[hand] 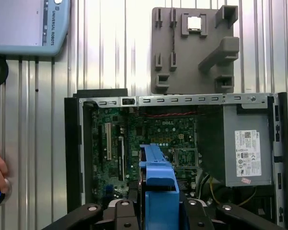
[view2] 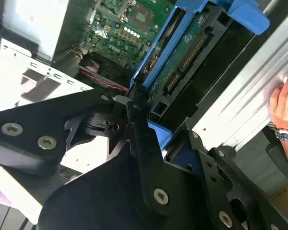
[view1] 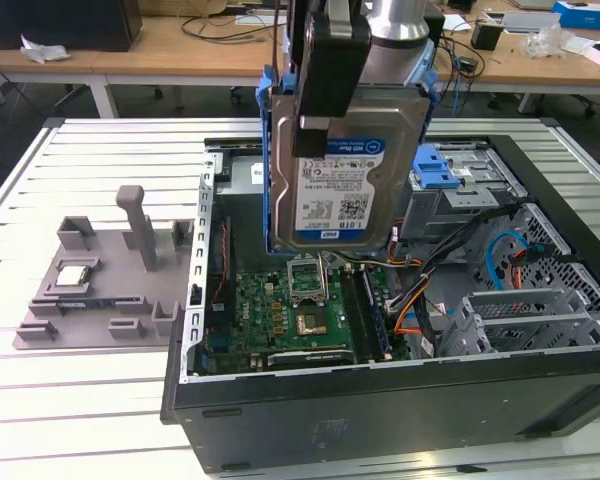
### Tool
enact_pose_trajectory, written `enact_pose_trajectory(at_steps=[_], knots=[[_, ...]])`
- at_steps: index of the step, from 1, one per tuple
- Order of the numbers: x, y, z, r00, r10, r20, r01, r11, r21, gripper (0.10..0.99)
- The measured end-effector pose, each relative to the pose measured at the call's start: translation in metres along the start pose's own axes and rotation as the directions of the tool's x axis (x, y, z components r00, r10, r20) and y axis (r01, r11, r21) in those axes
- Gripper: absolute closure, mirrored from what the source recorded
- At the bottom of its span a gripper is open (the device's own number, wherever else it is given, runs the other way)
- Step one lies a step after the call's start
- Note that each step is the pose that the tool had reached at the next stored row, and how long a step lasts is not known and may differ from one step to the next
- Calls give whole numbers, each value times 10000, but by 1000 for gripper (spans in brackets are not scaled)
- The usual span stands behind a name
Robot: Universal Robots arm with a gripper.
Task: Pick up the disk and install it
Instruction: 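Pick up the disk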
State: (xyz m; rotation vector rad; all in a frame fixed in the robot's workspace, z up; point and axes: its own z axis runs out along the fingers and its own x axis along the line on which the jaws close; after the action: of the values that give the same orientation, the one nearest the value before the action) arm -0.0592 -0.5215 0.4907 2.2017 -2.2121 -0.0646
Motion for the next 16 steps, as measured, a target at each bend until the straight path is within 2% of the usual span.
enact_pose_trajectory(at_steps=[5,7,11,14,16], knots=[[82,-8,8,10000,-84,-5,84,10000,-2,718],[96,-43,7,10000,-84,-4,84,10000,-1,718],[107,-155,3,10000,-85,-4,85,10000,-2,718],[109,-271,-2,10000,-83,-5,83,10000,-3,718],[109,-391,-7,10000,-83,-5,83,10000,-4,718]])
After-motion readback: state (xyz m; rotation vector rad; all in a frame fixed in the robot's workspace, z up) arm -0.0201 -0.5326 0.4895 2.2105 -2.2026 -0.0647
